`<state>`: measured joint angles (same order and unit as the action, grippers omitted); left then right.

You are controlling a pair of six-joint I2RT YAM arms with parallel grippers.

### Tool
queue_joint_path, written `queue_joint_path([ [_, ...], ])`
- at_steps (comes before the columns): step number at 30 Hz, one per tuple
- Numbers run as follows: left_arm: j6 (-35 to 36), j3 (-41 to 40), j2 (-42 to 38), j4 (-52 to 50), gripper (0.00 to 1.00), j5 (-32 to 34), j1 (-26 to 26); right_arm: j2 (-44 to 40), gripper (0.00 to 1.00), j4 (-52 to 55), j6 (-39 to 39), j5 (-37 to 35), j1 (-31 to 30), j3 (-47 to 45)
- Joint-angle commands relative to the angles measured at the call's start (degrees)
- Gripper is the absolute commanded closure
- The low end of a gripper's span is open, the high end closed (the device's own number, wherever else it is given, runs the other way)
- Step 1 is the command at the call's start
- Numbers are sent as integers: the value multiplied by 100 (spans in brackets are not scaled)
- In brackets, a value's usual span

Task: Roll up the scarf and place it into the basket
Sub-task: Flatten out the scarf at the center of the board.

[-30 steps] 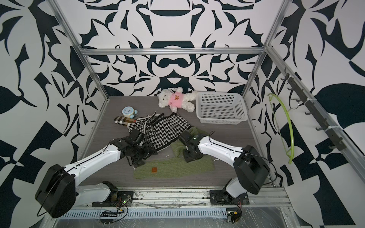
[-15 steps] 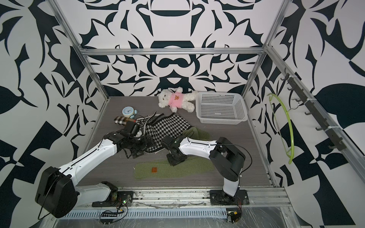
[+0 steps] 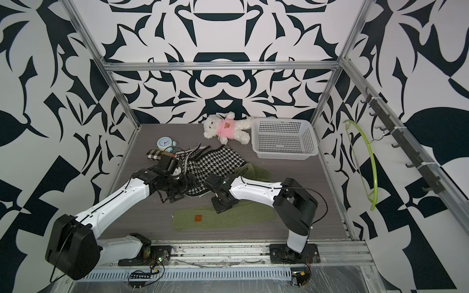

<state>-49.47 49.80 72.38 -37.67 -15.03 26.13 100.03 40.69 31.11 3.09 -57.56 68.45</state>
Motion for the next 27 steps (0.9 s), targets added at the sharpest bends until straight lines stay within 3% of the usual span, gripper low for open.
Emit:
queue_joint_path([
  [1,97,-5,17,-127,1,-74,-48,-336,100,287,35,-192,-71,218],
  [7,60,3,22,-79,0,-122,-47,-156,99,316,-69,-139,-63,273],
  [10,43,3,22,-72,0,-139,-47,123,66,469,-105,-59,-65,361],
  [11,46,-5,21,-76,0,-140,-52,161,61,429,-89,-39,-62,308],
  [19,59,3,206,-37,0,-185,-47,395,63,192,-112,-116,-30,244],
  [27,67,-23,171,-58,0,-176,-48,698,82,130,-148,-65,34,238],
])
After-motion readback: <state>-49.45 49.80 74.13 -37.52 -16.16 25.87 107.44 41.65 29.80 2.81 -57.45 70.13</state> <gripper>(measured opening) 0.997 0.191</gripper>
